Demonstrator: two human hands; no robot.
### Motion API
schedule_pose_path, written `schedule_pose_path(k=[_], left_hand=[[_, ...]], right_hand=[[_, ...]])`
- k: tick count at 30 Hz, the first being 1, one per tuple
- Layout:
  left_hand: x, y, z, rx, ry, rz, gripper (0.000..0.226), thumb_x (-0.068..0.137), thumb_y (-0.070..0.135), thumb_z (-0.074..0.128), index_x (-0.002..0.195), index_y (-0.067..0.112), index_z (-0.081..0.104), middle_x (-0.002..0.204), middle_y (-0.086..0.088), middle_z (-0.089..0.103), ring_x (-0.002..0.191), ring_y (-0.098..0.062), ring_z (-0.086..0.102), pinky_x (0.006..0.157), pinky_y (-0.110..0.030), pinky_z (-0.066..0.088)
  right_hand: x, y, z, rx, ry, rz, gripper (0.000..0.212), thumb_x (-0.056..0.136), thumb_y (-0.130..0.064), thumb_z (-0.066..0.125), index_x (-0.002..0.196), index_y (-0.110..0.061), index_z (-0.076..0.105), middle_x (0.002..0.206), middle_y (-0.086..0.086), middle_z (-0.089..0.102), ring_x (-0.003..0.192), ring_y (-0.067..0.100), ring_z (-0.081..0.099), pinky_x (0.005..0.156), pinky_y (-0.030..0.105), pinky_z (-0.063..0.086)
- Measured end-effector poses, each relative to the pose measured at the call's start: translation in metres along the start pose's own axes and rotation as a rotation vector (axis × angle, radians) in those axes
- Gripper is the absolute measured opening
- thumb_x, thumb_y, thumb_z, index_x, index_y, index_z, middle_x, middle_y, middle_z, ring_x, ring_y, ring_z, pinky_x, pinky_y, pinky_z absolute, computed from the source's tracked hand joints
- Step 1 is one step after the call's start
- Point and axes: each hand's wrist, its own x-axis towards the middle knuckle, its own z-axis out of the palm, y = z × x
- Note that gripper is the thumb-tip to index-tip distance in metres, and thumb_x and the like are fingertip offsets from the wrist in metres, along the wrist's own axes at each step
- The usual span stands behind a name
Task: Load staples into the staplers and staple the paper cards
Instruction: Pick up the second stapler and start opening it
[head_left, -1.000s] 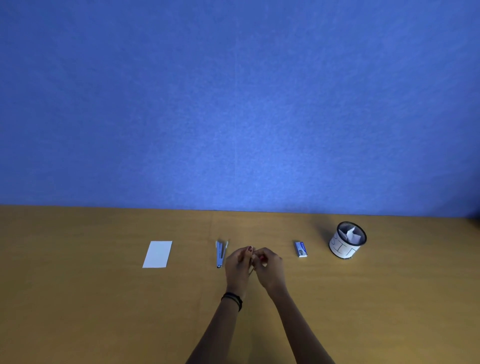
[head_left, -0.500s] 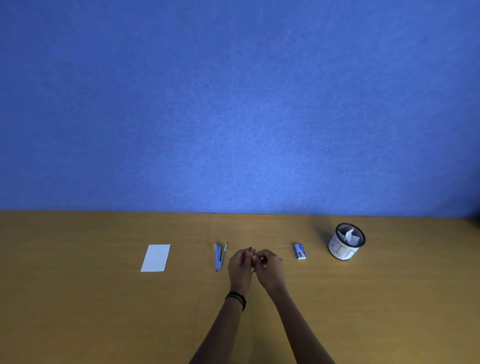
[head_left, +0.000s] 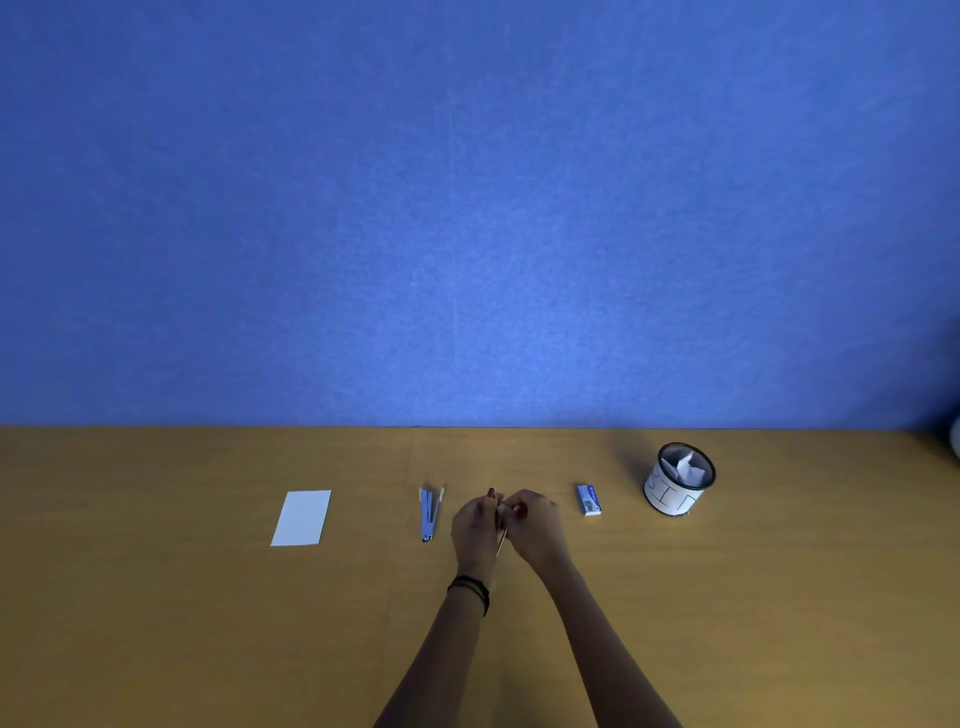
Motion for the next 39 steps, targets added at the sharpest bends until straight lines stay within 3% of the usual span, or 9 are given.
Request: schedule_pose_path(k=[6, 10, 17, 27, 32, 39], left_hand=[[0.001, 0.011, -0.005, 0.2, -0.08, 0.14, 0.031, 0.095, 0.018, 0.053, 0.078, -0.004, 0.065, 0.065, -0.01, 0.055, 0.064, -0.018, 0.047, 0.059, -0.029, 0.035], [0.002, 0.015, -0.009, 0.255, -0.126, 0.184, 0.036, 0.095, 0.024, 0.053, 0.078, -0.007, 0.064, 0.055, -0.001, 0.046, 0.052, -0.011, 0.037, 0.05, -0.025, 0.028], [0.0, 0.018, -0.003, 0.147, -0.096, 0.135, 0.033, 0.095, 0.018, 0.054, 0.073, -0.006, 0.061, 0.063, -0.01, 0.048, 0.066, -0.019, 0.044, 0.063, -0.032, 0.036], [0.001, 0.005, 0.003, 0.138, -0.068, 0.103, 0.033, 0.094, 0.016, 0.054, 0.066, -0.001, 0.057, 0.066, -0.015, 0.05, 0.068, -0.021, 0.044, 0.063, -0.034, 0.036], [0.001, 0.001, 0.006, 0.19, -0.05, 0.104, 0.035, 0.094, 0.019, 0.055, 0.072, -0.006, 0.064, 0.065, -0.012, 0.056, 0.064, -0.018, 0.048, 0.06, -0.03, 0.038], [-0.002, 0.0, 0.006, 0.132, -0.034, 0.079, 0.033, 0.094, 0.015, 0.054, 0.063, 0.008, 0.062, 0.061, -0.005, 0.055, 0.06, -0.015, 0.047, 0.059, -0.029, 0.038]], right_hand=[[0.001, -0.003, -0.004, -0.054, -0.018, -0.051, 0.019, 0.091, -0.012, 0.051, 0.083, 0.0, 0.063, 0.079, 0.016, 0.066, 0.065, 0.015, 0.047, 0.054, 0.021, 0.027], [-0.001, -0.004, -0.007, -0.041, -0.039, -0.085, 0.019, 0.091, -0.01, 0.05, 0.08, -0.001, 0.063, 0.069, 0.01, 0.059, 0.063, 0.017, 0.048, 0.054, 0.023, 0.03], [-0.005, -0.007, -0.004, 0.095, 0.001, -0.014, 0.022, 0.09, -0.009, 0.052, 0.076, 0.0, 0.066, 0.071, 0.015, 0.068, 0.057, 0.014, 0.052, 0.05, 0.016, 0.038], [-0.007, 0.0, -0.002, 0.12, 0.014, 0.024, 0.023, 0.087, -0.007, 0.052, 0.077, 0.005, 0.069, 0.072, 0.023, 0.069, 0.069, 0.035, 0.062, 0.066, 0.04, 0.049], [-0.006, 0.004, -0.003, 0.094, 0.008, 0.028, 0.025, 0.087, -0.008, 0.052, 0.074, 0.005, 0.069, 0.072, 0.023, 0.069, 0.071, 0.034, 0.062, 0.066, 0.038, 0.048], [-0.005, 0.003, -0.003, 0.08, -0.015, 0.037, 0.026, 0.087, -0.008, 0.052, 0.072, 0.008, 0.065, 0.072, 0.026, 0.066, 0.066, 0.035, 0.057, 0.063, 0.038, 0.046]])
